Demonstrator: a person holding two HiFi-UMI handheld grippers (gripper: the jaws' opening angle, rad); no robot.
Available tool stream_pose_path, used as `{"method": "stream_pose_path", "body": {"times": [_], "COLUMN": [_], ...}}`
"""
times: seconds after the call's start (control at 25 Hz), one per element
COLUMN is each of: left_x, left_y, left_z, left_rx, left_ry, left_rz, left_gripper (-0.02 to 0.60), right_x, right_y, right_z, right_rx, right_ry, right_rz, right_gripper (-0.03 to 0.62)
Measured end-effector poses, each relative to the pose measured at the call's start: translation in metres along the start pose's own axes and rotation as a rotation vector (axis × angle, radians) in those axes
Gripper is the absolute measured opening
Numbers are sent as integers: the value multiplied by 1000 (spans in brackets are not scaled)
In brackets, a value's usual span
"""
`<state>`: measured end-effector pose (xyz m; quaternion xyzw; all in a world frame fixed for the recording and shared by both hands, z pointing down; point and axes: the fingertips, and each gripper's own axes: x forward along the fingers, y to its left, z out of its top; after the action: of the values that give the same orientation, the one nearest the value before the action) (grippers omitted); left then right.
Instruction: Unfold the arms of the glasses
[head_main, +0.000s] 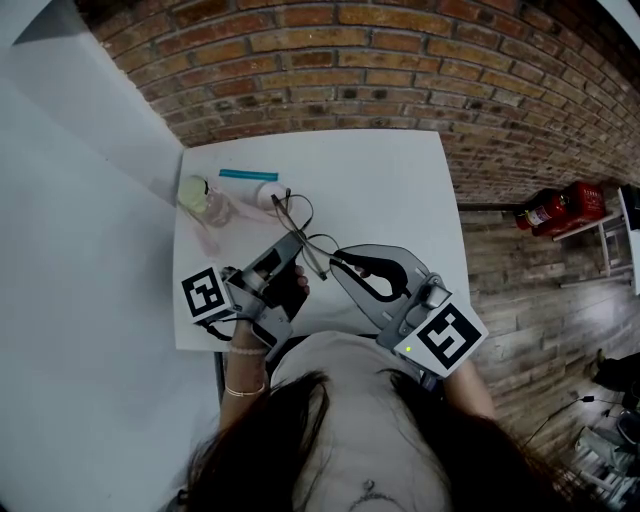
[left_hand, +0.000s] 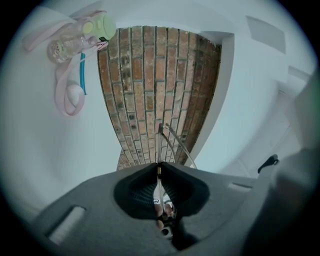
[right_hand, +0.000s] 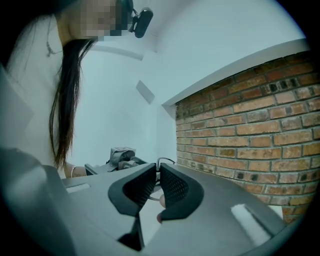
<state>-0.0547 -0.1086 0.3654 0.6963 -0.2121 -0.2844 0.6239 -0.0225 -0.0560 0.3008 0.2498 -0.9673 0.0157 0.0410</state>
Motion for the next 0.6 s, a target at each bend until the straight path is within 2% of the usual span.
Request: {"method": "stream_pose_path", "body": {"times": [0.28,0.6], "left_x": [0,1], "left_y": [6,14], "left_z": [-5,-15], "left_rx": [26,22], "left_ry": [25,55], "left_rz": [26,49], "left_gripper": [21,21], "right_x": [-3,-6], "right_y": [-3,-6], "right_z": [5,12], "right_rx": [22,36], "right_ry": [-20,-42], "right_rz": [-13,-29], "right_gripper": [34,34]}}
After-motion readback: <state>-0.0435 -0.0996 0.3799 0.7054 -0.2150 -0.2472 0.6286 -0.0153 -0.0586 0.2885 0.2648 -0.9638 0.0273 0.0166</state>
